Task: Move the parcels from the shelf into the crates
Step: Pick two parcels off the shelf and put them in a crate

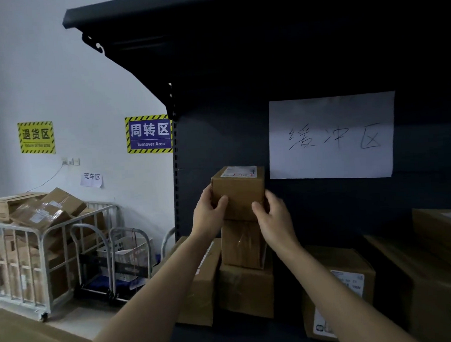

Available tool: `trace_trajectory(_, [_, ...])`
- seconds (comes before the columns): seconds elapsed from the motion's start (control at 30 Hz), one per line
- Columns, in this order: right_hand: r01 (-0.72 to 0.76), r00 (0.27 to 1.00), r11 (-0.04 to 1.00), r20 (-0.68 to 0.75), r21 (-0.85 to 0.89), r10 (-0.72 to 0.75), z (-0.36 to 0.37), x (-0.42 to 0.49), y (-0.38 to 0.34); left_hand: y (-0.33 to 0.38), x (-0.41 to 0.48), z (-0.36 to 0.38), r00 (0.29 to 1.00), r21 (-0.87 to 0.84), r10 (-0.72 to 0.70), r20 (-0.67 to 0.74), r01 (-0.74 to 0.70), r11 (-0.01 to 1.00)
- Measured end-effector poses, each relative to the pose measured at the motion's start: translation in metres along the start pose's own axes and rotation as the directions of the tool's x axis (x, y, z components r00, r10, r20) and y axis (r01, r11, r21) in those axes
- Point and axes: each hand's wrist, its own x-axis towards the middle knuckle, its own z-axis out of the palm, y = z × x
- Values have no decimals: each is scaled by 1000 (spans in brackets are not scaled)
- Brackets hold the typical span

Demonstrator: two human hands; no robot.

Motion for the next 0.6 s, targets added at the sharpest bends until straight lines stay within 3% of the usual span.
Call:
trace_trajectory(0.23, [-27, 1000, 1000, -5, -15, 27, -1, 9, 12, -5, 1, 6, 999, 63, -15, 46, 12, 998])
trace_trajectory(0.37, [10, 1000, 999, -28, -49, -11, -6, 3, 12, -8, -3, -5, 996, 201, -5, 89, -14, 979])
trace_trajectory(0.47, [100, 992, 974, -58, -205, -114, -9, -11, 15, -12, -13, -24, 993, 466, 41, 110, -88, 880])
trace_trajectory(0.6, [276, 951, 865, -11, -420, -309, -5, -37, 32, -19, -34, -60, 977, 738, 102, 185, -207, 643])
